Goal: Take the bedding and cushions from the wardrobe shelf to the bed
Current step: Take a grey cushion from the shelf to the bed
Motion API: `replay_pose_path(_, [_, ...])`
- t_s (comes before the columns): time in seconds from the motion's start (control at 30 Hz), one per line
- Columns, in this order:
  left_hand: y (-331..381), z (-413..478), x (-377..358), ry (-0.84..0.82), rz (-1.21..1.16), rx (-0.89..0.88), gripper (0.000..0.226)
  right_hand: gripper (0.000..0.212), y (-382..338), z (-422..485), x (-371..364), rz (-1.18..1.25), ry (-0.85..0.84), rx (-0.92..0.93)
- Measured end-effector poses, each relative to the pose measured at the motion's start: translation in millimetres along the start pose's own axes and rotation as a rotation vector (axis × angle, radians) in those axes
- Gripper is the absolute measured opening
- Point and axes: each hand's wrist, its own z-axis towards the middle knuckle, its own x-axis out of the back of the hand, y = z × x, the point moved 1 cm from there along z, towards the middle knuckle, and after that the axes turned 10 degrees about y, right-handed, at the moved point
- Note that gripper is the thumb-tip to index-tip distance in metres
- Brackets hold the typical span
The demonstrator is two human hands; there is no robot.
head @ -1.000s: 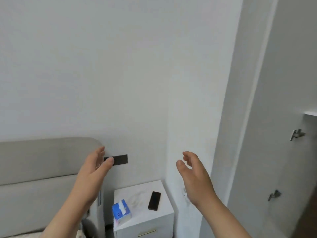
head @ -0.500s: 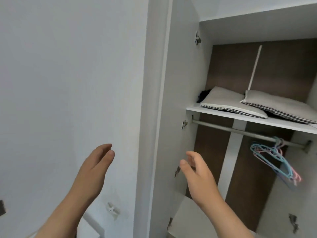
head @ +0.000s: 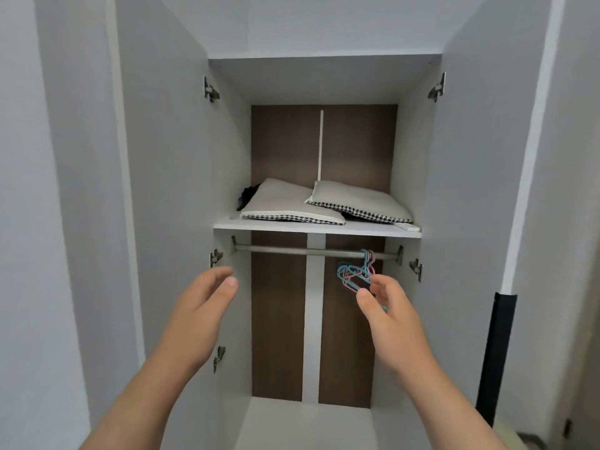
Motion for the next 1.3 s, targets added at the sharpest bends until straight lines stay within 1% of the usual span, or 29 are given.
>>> replay_pose_path(0.07, [5.7,6.9,-25.5,-0.013,-0.006,-0.041,0.029,0.042,10.1,17.3,12.2,0.005,0.042,-0.008])
replay_pose_path(0.17, [10.2,17.2,-51.8,-0.021,-0.019,-0.071,0.028,0.056,21.2,40.3,21.3,0.008,0.092,-0.014])
replay_pose_path(0.2, [9.4,20.4,-61.1,-0.018,-0.015,-0.082,0.027,0.057,26.4,48.0,23.8,0.01,0.092,-0.013])
replay_pose_path(0.23, [8.7,22.7,-70.3,-0.014,-0.011,-0.09,0.026,0.054,31.7,55.4,25.9,0.015,0.084,-0.013])
replay_pose_path(0.33, [5.2,32.8,-97.7,-0.011,-0.021,-0.086,0.024,0.034,45.8,77.9,29.9,0.034,0.071,-0.01])
replay_pose_path(0.37, [3.8,37.1,-109.4,-0.022,-0.026,-0.08,0.025,0.03,51.8,85.7,31.7,0.037,0.074,-0.009])
replay_pose_path(0.47, [2.2,54.6,-142.0,-0.06,-0.039,-0.088,0.027,0.028,61.5,108.3,33.9,0.037,0.093,-0.013])
replay_pose_path(0.6, [-9.2,95.3,-194.4,-0.115,-0.058,-0.134,0.024,0.024,79.4,154.7,26.6,0.015,0.161,-0.014])
replay_pose_path(0.63, [-11.3,102.3,-202.1,-0.122,-0.066,-0.142,0.022,0.026,81.4,162.4,25.1,0.006,0.176,-0.02])
replay_pose_path(0.7, [-25.1,126.9,-224.1,-0.144,-0.088,-0.156,0.019,0.036,92.4,185.5,14.3,-0.025,0.207,-0.032])
replay_pose_path(0.8, [-49.5,180.4,-252.9,-0.135,-0.125,-0.169,0.018,0.046,106.7,230.0,-9.8,-0.1,0.242,-0.029])
replay_pose_path(0.9, [-70.3,243.2,-281.9,-0.133,-0.155,-0.186,0.025,0.051,117.1,283.0,-39.0,-0.136,0.287,-0.024])
replay_pose_path(0.97, [-80.0,281.4,-302.5,-0.153,-0.165,-0.185,0.03,0.049,122.9,317.3,-54.7,-0.172,0.314,-0.031])
replay_pose_path(1.03, [-84.4,314.9,-322.8,-0.186,-0.144,-0.2,0.033,0.046,127.3,348.6,-65.7,-0.199,0.337,-0.035])
replay_pose_path(1.1, [-87.3,351.1,-350.6,-0.218,-0.112,-0.203,0.036,0.047,133.7,386.2,-73.7,-0.25,0.386,-0.025])
replay_pose_path(1.2, [-80.3,384.1,-383.7,-0.239,-0.058,-0.213,0.043,0.054,136.4,429.0,-75.4,-0.347,0.426,-0.018])
replay_pose_path(1.3, [-72.1,415.2,-418.8,-0.243,0.018,-0.227,0.049,0.062,144.4,476.9,-75.6,-0.423,0.412,-0.04])
